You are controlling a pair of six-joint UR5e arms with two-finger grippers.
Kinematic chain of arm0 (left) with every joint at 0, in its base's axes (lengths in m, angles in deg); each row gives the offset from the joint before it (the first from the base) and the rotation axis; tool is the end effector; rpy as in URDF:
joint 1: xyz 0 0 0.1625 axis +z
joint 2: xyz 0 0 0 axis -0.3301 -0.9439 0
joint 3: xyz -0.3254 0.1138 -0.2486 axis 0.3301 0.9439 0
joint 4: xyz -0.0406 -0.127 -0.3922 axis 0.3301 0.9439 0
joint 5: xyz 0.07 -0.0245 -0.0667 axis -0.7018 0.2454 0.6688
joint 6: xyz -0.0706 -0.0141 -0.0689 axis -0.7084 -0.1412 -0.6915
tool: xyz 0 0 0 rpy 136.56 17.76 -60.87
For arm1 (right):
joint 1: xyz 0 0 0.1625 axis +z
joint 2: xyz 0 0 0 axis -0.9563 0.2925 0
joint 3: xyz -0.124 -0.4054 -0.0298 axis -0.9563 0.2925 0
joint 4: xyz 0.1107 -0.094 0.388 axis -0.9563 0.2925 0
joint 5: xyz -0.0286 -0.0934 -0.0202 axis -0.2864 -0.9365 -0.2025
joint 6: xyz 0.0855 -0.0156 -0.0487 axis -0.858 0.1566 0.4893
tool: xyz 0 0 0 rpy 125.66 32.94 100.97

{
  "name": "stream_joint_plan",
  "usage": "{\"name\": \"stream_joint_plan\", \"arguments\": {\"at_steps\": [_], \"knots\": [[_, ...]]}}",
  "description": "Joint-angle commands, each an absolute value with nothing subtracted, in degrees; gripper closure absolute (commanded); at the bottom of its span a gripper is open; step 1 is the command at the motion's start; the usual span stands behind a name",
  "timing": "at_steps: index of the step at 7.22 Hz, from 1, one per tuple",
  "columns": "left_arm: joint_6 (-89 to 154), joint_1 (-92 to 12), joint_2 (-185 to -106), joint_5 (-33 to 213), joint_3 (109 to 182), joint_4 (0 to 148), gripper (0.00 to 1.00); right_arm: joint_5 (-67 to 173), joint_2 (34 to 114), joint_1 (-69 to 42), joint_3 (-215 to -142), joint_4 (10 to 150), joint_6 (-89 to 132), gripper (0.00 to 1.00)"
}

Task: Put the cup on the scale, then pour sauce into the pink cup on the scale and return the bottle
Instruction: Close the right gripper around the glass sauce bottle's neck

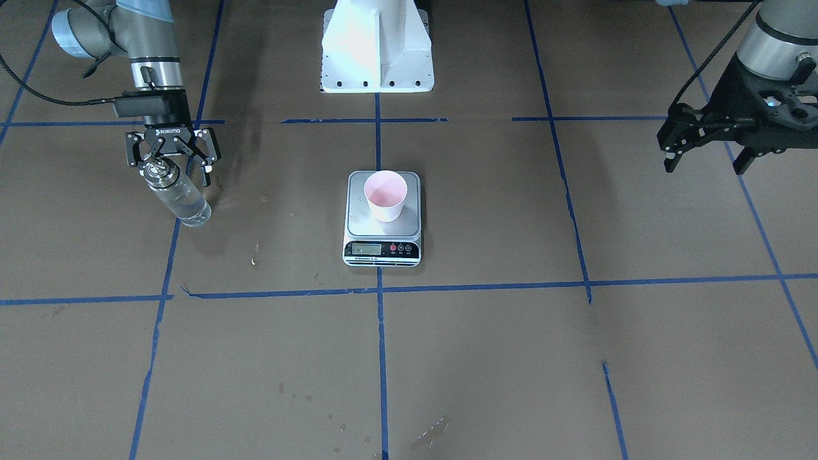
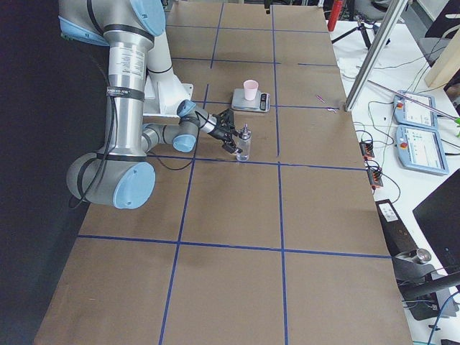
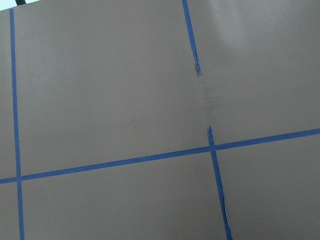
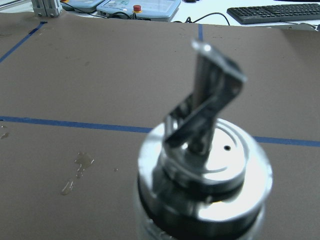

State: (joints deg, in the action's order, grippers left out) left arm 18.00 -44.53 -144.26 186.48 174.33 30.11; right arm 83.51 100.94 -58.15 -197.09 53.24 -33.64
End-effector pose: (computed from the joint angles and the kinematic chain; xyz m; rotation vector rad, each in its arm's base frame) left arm 0.1552 -0.5114 0.2987 0.2426 0.6660 0.0810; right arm -0.3871 -0.3017 0.4508 0.8239 -0.7125 0.2478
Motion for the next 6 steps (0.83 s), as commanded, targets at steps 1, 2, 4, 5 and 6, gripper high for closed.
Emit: {"name": "stream_joint_plan", "arguments": {"at_steps": [1,2,4,5,6], "knots": [[17.91,-44.53,-144.26,186.58,174.34,30.10,0.00,83.24,99.82,-58.05,-195.89,52.82,-31.44,0.00],[17.82,-44.53,-144.26,186.58,174.34,30.10,0.00,83.24,99.73,-58.05,-195.71,52.47,-31.34,0.00],[17.38,-44.53,-144.44,186.67,174.43,30.01,0.00,83.24,99.73,-58.14,-194.66,52.38,-31.34,0.00],[17.38,-44.53,-144.53,186.67,174.43,30.01,0.00,83.24,99.81,-58.05,-194.22,52.38,-31.43,0.00],[17.38,-44.53,-144.44,186.67,174.52,30.01,0.00,83.15,99.73,-58.05,-194.13,52.38,-31.43,0.00]]}}
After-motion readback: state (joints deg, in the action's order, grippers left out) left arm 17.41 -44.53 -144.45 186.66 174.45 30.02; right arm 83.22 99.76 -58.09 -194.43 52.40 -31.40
